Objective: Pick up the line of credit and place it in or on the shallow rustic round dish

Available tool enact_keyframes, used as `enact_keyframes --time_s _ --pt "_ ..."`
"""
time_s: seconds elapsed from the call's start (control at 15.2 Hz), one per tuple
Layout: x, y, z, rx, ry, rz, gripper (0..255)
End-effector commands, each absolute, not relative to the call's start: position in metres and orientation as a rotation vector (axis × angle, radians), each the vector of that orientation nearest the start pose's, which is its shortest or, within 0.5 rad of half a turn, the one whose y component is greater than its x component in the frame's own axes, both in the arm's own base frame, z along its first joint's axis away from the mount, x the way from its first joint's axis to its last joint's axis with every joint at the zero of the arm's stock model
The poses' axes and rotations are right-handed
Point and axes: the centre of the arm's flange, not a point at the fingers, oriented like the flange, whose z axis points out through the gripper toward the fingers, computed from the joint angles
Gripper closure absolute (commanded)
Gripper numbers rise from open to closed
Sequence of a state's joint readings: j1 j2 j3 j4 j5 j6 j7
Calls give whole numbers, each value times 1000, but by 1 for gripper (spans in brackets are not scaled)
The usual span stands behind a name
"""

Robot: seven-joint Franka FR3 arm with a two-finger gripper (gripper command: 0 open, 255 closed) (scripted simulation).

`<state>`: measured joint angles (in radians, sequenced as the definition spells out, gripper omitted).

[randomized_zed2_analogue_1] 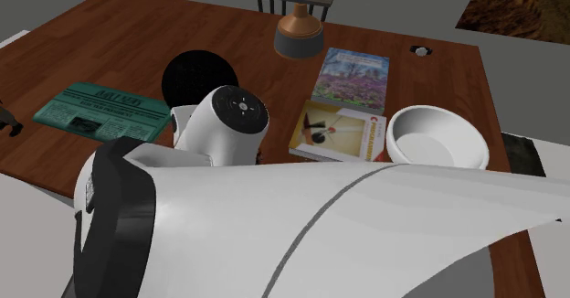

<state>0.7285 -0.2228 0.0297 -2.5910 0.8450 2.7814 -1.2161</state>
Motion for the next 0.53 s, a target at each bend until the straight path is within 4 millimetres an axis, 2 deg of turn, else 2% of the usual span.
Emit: enact_keyframes --time_s 0.0,0.13,0.46 --pt "346 276 386 -2219 -1579 -661 0" --pt "342 264 406 -2219 -1579 -661 0" --pt "342 264 406 -2219 -1579 -661 0"
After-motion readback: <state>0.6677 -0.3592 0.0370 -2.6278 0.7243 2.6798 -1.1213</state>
